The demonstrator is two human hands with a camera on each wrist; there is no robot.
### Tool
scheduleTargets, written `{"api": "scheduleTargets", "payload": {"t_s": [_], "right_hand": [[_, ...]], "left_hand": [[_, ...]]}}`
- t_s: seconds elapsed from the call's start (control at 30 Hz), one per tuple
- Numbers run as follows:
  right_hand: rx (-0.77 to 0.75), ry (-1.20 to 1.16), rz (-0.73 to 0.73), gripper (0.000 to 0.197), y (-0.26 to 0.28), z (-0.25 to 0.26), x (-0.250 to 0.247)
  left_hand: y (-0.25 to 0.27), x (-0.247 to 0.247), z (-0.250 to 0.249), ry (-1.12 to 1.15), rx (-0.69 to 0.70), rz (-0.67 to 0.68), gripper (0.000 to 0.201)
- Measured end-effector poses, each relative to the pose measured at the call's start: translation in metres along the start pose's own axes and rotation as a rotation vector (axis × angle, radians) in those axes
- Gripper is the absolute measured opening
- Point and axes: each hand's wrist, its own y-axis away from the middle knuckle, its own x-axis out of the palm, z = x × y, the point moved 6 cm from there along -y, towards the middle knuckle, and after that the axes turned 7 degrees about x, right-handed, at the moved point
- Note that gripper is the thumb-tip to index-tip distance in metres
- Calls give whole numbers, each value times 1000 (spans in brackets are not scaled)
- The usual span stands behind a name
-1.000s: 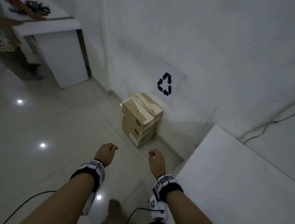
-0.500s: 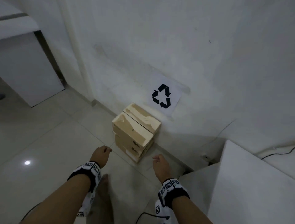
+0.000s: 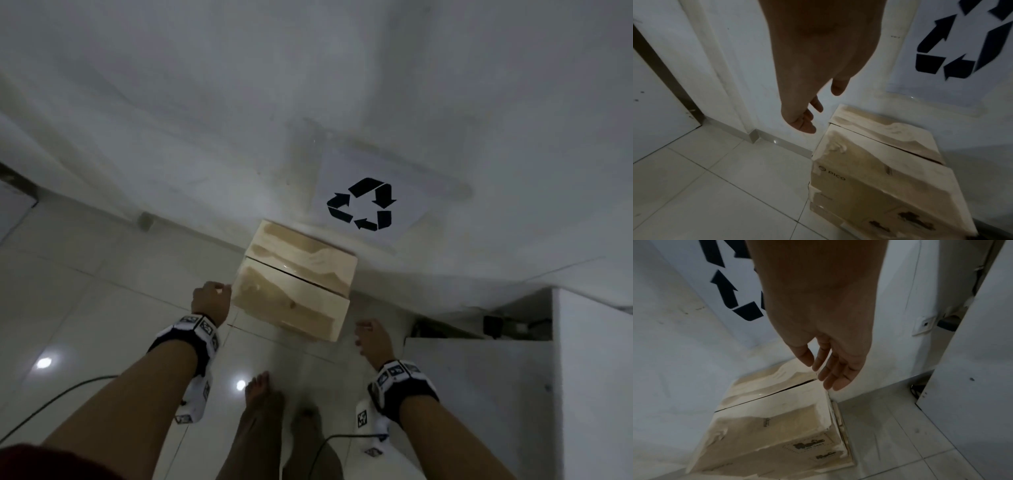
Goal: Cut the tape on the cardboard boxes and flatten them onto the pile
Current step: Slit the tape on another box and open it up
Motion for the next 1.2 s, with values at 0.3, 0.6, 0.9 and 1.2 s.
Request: {"api": "scheduleTargets", "payload": {"t_s": [0.3,0.6,0.9,1.2], "right_hand": [[88,-86,8,58,-78,32,40],[2,-133,-79,39,-90,17,42],[24,-292,-165,32,13,-40,-43],[-80,-351,-372,29,116,-80,-181]], "left_hand": [[-110,71,4,127,-167,160,75],[-136,92,32,232,-79,207,90],[-15,54,-48,161,91,133,54],[92,70,-137,194,364,306,50]]}}
